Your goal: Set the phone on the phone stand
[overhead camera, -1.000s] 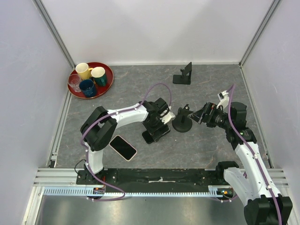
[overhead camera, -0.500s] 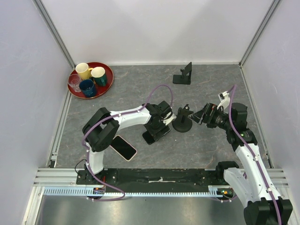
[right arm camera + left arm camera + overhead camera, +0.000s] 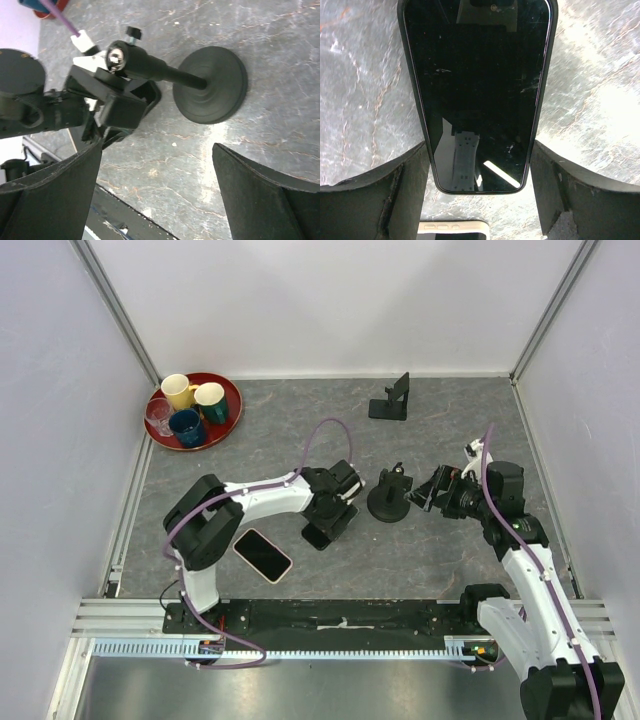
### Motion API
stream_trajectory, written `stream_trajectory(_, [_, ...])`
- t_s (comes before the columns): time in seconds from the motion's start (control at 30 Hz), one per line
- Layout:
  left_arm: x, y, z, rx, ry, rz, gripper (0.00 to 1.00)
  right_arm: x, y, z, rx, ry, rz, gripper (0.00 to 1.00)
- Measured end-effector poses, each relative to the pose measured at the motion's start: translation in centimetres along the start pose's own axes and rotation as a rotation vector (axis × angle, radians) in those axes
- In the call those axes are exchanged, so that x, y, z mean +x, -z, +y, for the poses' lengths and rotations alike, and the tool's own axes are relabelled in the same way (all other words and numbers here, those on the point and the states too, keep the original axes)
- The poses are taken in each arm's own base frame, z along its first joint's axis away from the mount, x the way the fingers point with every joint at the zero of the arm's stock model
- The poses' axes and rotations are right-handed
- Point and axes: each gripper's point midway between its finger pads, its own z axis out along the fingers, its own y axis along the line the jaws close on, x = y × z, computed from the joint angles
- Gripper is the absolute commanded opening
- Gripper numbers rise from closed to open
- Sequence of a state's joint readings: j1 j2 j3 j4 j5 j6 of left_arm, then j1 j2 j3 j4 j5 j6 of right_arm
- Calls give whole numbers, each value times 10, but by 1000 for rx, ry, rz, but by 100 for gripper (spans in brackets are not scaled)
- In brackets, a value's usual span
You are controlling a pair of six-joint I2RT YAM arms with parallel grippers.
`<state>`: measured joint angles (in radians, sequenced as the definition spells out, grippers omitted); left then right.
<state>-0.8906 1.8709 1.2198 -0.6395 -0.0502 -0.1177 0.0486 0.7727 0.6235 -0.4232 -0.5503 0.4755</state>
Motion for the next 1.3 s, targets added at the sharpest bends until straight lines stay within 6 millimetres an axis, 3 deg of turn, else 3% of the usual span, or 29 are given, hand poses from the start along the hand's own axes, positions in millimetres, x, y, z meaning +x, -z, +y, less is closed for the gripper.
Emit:
stream_trajectory(0.13, [10,5,5,-36,69,-19,2,3,1,-11,58,7,14,98])
stream_trajectory(0.3, [31,20,18,-104,144,-34,2,-2,3,-10,71,15,10,98])
stream_trajectory(0.57, [16,91,35,-147,263,-308,2,-8,5,2,47,39,2,98])
stream_trajectory(0.73, [0,150,42,-109,316,-585,2,-16,14,25,-12,89,-29,98])
stream_trajectory(0.9, [-9,207,43,-33,339,-863,2,-35,20,74,-142,167,-37,96])
stream_trajectory(0.97, [-13,223,43,-18,335,-946,2,-37,18,97,-199,202,-17,96])
stream_trajectory(1.03, [-14,227,43,-16,328,-960,2,-36,14,111,-233,222,8,96])
stream_trajectory(1.1, [-17,223,40,-8,314,-941,28,-37,12,118,-244,230,19,96])
stream_trajectory(1.17, [-20,213,35,3,298,-895,66,-41,11,119,-236,228,11,96])
stream_trajectory(1.27, [-15,181,24,35,276,-767,90,-42,10,118,-229,226,8,96])
stream_trajectory(1.3, [-12,172,22,40,276,-725,92,-41,10,118,-229,224,9,96])
